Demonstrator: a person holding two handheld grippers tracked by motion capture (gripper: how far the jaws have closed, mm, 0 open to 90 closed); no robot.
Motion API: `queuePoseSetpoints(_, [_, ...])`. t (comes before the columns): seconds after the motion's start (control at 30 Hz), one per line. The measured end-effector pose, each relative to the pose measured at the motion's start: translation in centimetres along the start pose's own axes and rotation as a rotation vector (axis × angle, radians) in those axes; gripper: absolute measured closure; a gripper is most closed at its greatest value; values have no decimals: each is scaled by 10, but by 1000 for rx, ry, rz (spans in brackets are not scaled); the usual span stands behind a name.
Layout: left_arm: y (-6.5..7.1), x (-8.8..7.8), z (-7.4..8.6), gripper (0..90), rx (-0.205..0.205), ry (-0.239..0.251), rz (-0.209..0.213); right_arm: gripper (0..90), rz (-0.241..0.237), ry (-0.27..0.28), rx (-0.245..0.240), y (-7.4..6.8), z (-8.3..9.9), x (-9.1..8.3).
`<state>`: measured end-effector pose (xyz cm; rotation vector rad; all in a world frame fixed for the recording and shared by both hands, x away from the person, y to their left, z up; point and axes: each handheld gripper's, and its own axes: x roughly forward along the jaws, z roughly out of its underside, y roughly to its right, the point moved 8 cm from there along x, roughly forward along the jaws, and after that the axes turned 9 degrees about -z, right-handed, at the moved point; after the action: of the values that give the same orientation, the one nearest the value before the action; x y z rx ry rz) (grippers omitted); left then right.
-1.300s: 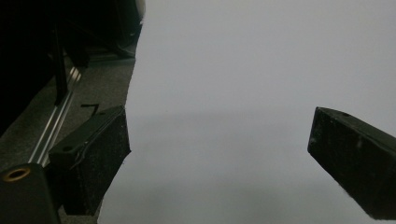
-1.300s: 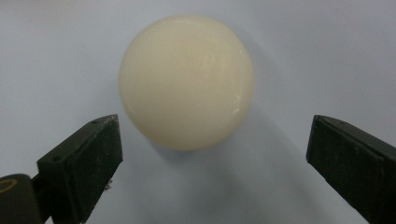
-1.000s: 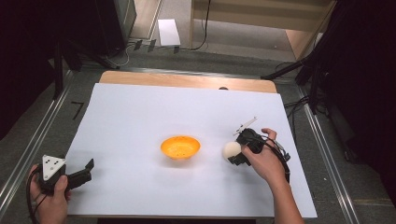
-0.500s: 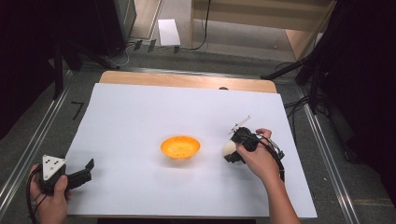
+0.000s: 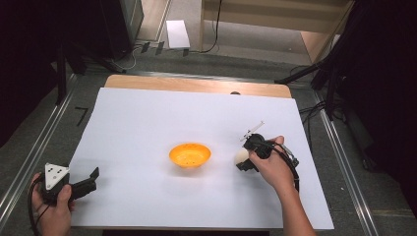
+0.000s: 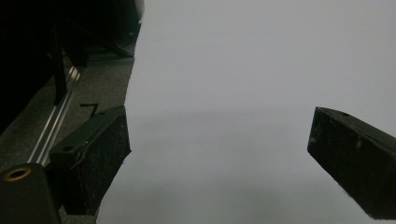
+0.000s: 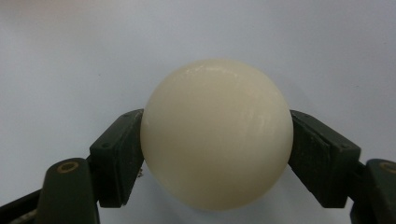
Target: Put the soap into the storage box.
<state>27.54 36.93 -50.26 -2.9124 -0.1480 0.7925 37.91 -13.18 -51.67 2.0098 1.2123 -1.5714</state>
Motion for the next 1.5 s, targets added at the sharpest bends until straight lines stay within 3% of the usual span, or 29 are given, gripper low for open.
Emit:
queuePoseSetpoints(0.5, [0,0,0,61,1,1,0,251,8,36,-33,-9,-15,-18])
queuePoseSetpoints(1.5, [0,0,0,63,2,0,2,251,-38,51,-184,-54,-80,-28])
